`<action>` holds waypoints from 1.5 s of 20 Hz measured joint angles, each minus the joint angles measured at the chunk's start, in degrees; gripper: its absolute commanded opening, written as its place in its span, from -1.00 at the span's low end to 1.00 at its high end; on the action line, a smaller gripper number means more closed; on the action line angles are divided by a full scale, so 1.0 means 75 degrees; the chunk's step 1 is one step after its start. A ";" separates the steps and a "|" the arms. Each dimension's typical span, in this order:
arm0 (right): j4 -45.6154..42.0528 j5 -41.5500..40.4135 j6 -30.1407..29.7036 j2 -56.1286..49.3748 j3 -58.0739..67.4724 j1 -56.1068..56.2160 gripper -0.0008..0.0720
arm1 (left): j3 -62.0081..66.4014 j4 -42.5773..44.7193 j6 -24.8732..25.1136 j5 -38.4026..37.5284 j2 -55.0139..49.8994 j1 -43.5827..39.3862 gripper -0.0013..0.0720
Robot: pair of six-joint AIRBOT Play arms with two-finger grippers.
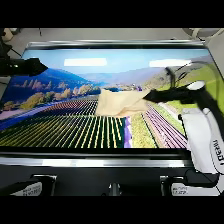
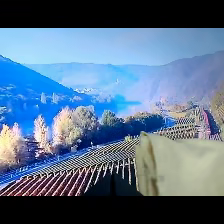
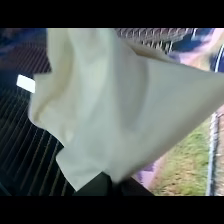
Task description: Fold the shirts.
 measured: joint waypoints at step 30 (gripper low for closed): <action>-0.6732 0.5030 0.1081 0.3130 0.0790 -0.6298 -0.93 | -0.0157 0.0050 0.0629 0.0213 -0.0192 -0.0070 -0.89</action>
